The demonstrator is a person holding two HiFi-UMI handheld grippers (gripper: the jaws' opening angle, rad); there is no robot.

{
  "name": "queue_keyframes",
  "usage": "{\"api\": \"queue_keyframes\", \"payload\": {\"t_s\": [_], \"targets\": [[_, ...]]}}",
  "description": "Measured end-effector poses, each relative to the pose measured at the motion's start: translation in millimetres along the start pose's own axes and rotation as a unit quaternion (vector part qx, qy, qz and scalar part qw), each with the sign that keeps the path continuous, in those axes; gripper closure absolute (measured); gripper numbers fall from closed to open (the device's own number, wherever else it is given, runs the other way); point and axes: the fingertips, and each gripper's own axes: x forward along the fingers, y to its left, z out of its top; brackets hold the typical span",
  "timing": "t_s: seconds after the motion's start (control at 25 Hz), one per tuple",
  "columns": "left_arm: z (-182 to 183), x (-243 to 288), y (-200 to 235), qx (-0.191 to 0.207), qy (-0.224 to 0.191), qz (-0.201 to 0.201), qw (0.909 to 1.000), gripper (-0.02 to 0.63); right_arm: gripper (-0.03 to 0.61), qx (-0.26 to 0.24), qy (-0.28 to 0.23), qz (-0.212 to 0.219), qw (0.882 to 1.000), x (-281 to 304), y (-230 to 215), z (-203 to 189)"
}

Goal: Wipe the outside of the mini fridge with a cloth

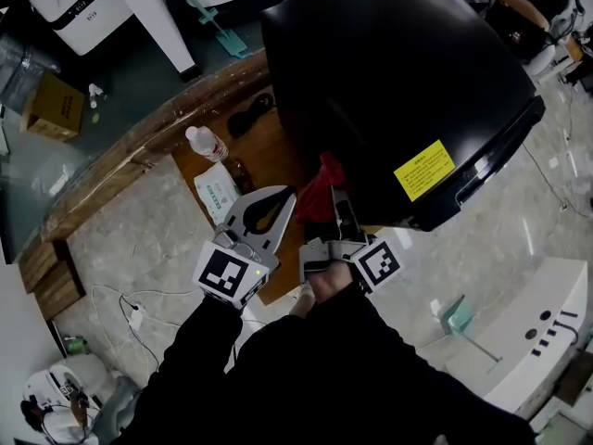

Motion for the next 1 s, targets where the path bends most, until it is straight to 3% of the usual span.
{"api": "queue_keyframes", "payload": {"t_s": [0.32,0.44,0.6,0.8,1.0], "targets": [[-113.3,17.4,12.2,-0.033,0.093,-0.001,0.9952,0.607,0.502,-0.027,0.015,-0.091,0.995,0.4,-105.6,-10.7],[-142.5,17.4,15.7,-0.054,0.115,0.005,0.9918,0.607,0.502,-0.026,0.015,-0.104,0.994,2.5,-137.1,-15.0],[-170.7,14.6,15.3,-0.071,0.137,0.013,0.988,0.607,0.502,-0.067,0.027,-0.128,0.989,3.5,-179.0,-16.7],[-179.0,7.3,11.0,-0.083,0.144,0.015,0.9861,0.607,0.502,-0.075,0.024,-0.167,0.983,-0.4,-222.2,-21.7],[-161.4,-3.7,8.3,-0.07,0.136,0.012,0.9881,0.607,0.503,-0.132,0.061,-0.179,0.973,-6.2,-236.4,-24.3]]}}
